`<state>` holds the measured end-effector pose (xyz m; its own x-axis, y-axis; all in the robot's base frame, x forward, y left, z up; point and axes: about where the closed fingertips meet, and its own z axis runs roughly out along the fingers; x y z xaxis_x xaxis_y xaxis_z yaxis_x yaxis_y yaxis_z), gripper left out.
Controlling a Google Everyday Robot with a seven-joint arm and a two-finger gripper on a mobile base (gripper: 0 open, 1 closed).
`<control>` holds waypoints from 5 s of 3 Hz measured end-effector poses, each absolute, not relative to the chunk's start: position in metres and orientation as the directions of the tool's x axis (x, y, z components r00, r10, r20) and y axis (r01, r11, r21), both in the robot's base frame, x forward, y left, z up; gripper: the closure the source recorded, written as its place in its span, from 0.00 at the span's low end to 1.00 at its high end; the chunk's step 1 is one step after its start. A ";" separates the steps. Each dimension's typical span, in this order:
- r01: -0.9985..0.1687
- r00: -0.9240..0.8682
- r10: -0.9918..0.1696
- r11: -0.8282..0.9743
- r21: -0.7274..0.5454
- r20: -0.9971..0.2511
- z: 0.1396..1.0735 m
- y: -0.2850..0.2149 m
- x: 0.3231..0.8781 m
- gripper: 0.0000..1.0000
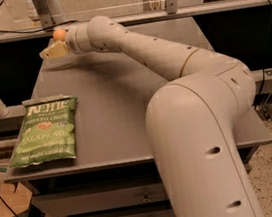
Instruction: Move orange near green jalapeno chip bag
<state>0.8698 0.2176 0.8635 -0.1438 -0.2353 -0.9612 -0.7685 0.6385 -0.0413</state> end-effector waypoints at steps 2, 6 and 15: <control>-0.746 -0.156 -0.215 0.665 -0.028 -0.964 0.858 0.218 0.885 0.00; -0.720 -0.173 -0.215 0.694 -0.026 -0.961 0.844 0.228 0.924 0.00; -0.852 -0.121 -0.191 0.524 0.004 -0.974 0.920 0.136 0.788 1.00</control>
Offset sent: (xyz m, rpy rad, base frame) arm 0.0251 -0.0040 -0.0052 0.0336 0.0026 -0.0611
